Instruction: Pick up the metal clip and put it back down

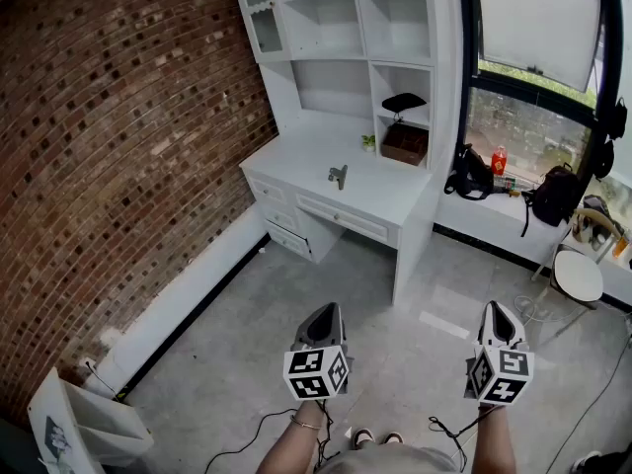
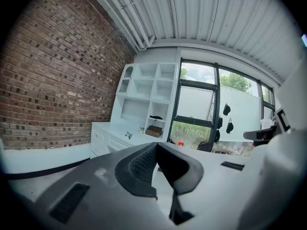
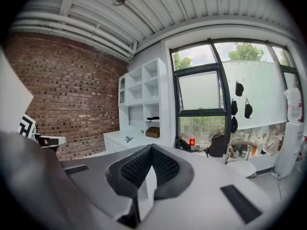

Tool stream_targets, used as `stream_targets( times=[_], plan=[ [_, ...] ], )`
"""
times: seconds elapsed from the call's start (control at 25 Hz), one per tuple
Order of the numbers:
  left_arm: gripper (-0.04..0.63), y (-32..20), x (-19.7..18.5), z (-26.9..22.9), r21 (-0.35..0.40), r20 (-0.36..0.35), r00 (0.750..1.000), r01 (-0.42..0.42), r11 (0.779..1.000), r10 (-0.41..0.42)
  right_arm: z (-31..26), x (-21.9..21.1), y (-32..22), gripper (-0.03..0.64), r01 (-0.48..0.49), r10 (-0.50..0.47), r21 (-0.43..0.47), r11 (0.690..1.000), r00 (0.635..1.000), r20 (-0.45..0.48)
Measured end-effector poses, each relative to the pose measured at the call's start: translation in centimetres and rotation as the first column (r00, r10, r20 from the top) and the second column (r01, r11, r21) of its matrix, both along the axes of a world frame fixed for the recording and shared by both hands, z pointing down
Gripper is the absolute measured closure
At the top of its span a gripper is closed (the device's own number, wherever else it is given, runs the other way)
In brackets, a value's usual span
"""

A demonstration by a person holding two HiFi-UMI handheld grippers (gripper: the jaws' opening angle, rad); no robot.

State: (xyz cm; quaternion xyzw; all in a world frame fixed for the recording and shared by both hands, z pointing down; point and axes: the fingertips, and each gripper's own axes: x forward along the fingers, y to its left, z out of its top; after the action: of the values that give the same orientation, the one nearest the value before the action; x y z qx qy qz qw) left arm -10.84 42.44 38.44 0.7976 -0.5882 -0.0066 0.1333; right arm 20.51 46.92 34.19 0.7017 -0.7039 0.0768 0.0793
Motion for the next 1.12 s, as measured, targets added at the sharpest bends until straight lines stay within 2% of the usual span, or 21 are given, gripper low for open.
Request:
stream_targets(
  times=[0.4, 0.68, 0.88, 1.12],
  plan=[
    [0.584, 0.7, -0.6, 0.0, 0.010, 0.021, 1.000, 0.018, 1.000, -0.018, -0.3, -0.3, 0.2, 0.617, 0.010, -0.010, 0.010, 1.000, 1.000, -0.012],
    [0.583, 1.1, 0.2, 0.7, -0.014, -0.004, 1.000, 0.005, 1.000, -0.005, 1.3, -0.3, 0.3, 0.615, 0.035, -0.034, -0.033, 0.999, 0.999, 0.041],
    [0.581, 1.0, 0.5, 0.3, -0.022, 0.014, 1.000, -0.021, 1.000, 0.022, 1.4, -0.3, 0.3, 0.615, 0.027, -0.024, -0.049, 0.998, 0.998, 0.054],
    [0.578, 0.9, 0.0, 0.1, -0.013, 0.027, 1.000, -0.012, 1.000, 0.012, 0.9, -0.7, 0.4, 0.615, 0.016, -0.014, -0.040, 0.999, 0.998, 0.057]
  ],
)
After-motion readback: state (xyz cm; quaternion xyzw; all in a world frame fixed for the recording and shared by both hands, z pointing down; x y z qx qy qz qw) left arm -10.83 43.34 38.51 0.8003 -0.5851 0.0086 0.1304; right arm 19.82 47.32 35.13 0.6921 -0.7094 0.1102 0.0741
